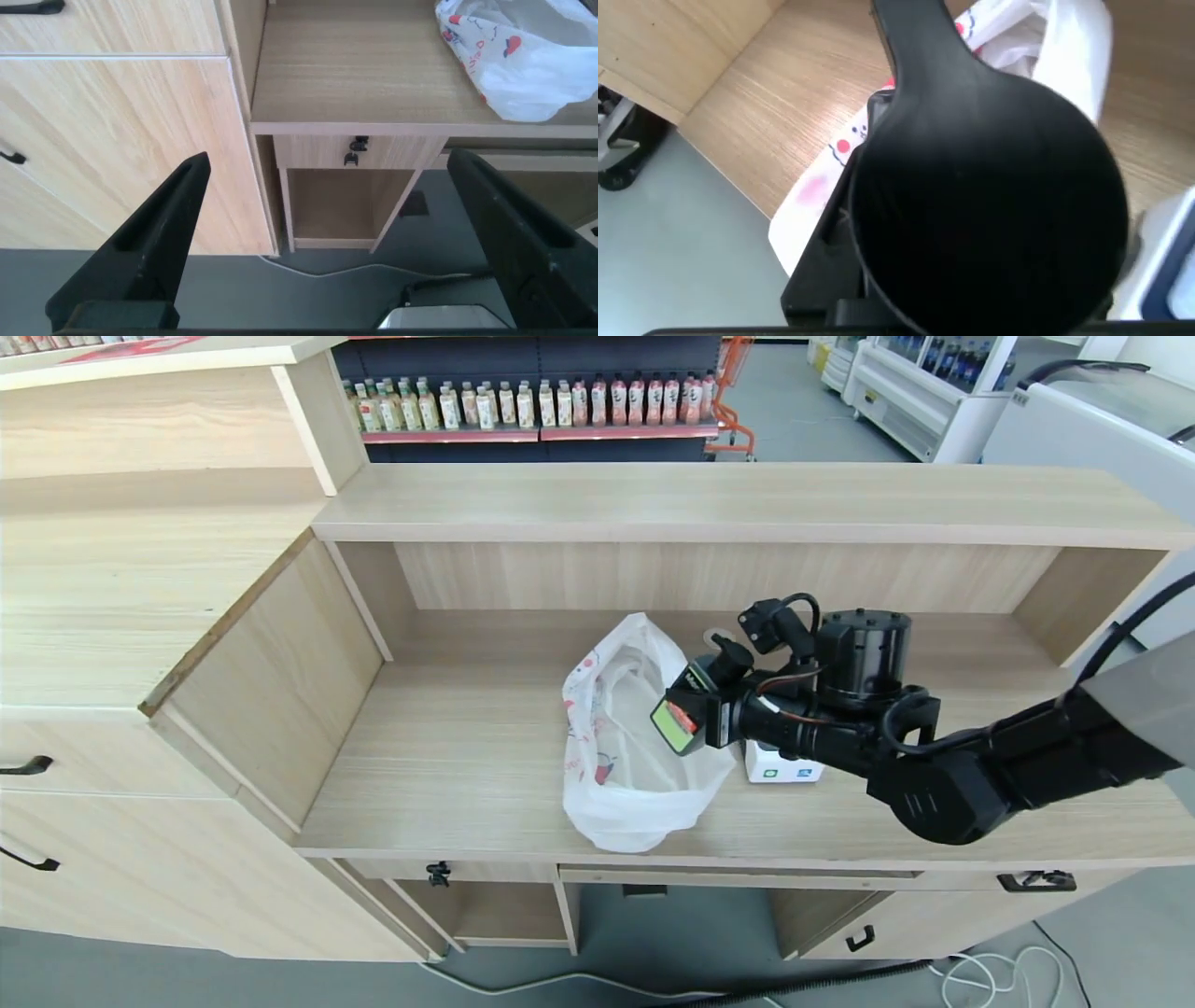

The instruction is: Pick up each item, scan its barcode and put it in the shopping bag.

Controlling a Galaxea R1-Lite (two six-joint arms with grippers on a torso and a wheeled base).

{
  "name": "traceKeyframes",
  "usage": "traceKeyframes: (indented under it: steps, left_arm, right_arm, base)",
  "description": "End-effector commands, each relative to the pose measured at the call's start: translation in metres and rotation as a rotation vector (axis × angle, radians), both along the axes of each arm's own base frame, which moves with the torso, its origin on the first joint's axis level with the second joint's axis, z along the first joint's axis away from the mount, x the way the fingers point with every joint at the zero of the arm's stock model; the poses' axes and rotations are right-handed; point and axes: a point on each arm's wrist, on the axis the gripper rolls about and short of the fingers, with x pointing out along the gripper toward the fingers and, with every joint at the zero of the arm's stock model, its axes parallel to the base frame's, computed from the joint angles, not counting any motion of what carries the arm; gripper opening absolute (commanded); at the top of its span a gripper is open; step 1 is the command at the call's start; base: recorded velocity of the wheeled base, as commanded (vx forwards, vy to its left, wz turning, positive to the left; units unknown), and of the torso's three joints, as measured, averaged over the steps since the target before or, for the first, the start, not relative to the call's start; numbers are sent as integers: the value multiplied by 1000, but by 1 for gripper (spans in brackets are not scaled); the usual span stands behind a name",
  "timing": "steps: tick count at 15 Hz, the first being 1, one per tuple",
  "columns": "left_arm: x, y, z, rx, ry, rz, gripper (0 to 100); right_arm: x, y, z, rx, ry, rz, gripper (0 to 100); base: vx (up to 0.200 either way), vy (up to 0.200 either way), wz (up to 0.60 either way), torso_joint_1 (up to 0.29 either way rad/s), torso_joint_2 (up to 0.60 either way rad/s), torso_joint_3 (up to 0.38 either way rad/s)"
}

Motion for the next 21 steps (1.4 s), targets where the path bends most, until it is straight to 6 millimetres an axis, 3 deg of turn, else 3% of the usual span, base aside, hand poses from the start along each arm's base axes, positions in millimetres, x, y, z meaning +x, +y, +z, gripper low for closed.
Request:
traceKeyframes:
  steps: [1, 6, 16, 17, 21]
  left_arm:
    - [0, 0, 0, 2, 0, -1, 100]
    - [0, 0, 0, 1, 0, -1, 100]
    - [0, 0, 0, 1, 0, -1, 100]
    - [0, 0, 0, 1, 0, -1, 100]
    - [0, 0, 0, 2, 0, -1, 100]
  right_arm:
    - [16, 5, -20, -19, 30, -7, 0]
    - [31, 6, -51, -76, 57, -15, 0]
    - [53, 17, -70, -124, 0, 43, 0]
    - [54, 18, -77, -146, 4, 50, 100]
    - [55, 21, -78, -176, -36, 62, 100]
  base:
    - [0, 0, 0, 0, 0, 0]
    - [0, 0, 0, 0, 0, 0]
    - [0, 0, 0, 0, 0, 0]
    - [0, 0, 0, 0, 0, 0]
    - [0, 0, 0, 0, 0, 0]
